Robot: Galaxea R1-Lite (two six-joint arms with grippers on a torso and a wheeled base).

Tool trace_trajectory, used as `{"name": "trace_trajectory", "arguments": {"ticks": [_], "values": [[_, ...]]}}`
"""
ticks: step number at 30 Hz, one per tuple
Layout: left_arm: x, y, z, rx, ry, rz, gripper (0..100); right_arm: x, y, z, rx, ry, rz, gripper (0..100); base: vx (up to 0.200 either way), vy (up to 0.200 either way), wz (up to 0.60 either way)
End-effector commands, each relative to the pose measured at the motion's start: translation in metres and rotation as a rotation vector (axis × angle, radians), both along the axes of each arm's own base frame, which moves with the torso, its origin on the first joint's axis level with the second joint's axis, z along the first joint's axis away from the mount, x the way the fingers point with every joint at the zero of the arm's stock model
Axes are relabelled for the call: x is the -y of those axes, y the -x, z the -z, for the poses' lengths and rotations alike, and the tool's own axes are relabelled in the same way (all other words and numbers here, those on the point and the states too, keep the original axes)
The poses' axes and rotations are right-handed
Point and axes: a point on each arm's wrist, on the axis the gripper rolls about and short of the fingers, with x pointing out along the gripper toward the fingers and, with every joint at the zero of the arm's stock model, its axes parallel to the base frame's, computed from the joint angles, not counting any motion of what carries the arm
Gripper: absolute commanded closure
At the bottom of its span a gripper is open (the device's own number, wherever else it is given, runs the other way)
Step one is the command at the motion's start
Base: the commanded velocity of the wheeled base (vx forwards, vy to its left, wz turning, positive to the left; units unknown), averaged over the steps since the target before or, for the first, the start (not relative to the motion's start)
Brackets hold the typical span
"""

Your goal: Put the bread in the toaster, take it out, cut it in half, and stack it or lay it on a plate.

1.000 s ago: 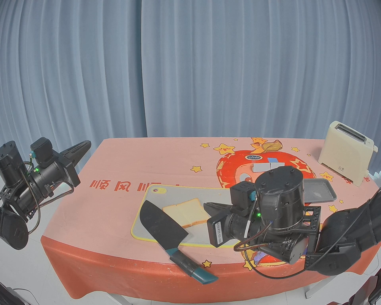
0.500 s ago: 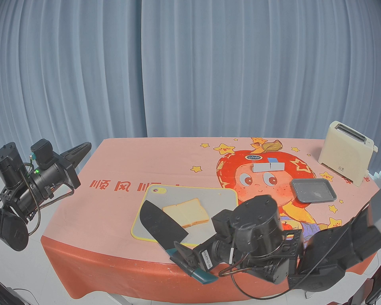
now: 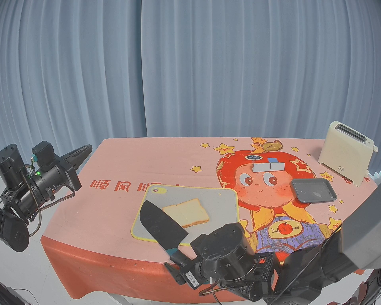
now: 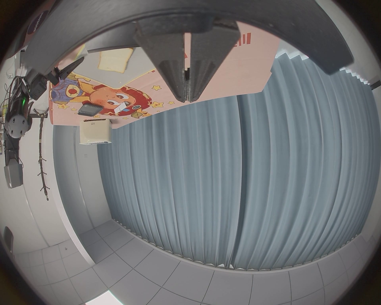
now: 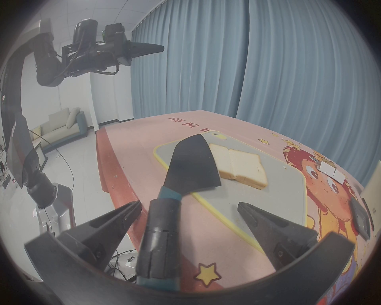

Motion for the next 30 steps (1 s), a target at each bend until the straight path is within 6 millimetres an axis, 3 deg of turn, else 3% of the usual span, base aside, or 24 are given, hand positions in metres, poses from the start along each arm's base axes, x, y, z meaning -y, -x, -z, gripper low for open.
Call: {"name": "trace_trajectory", "arguments": {"ticks": [1, 10, 11, 23, 30], "values": [[0.000, -0.001, 0.001, -0.005, 0.000, 0.000, 100, -0.001, 0.001, 0.003, -0.001, 0.011, -0.001, 0, 0.000, 0.000, 0.00], [0.000, -0.001, 0.001, -0.006, 0.000, 0.000, 100, 0.000, 0.003, 0.005, 0.004, 0.025, -0.003, 0, 0.000, 0.000, 0.00], [0.000, -0.001, 0.001, -0.005, 0.000, 0.002, 100, 0.000, 0.003, 0.006, 0.002, 0.028, -0.003, 100, 0.000, 0.000, 0.00], [0.000, -0.001, 0.000, -0.002, 0.007, 0.001, 100, -0.001, 0.003, -0.001, 0.012, -0.008, 0.000, 100, 0.000, 0.000, 0.00], [0.002, 0.000, -0.003, -0.010, 0.041, 0.013, 100, 0.003, 0.001, -0.042, 0.040, -0.165, 0.024, 100, 0.000, 0.000, 0.00]]}}
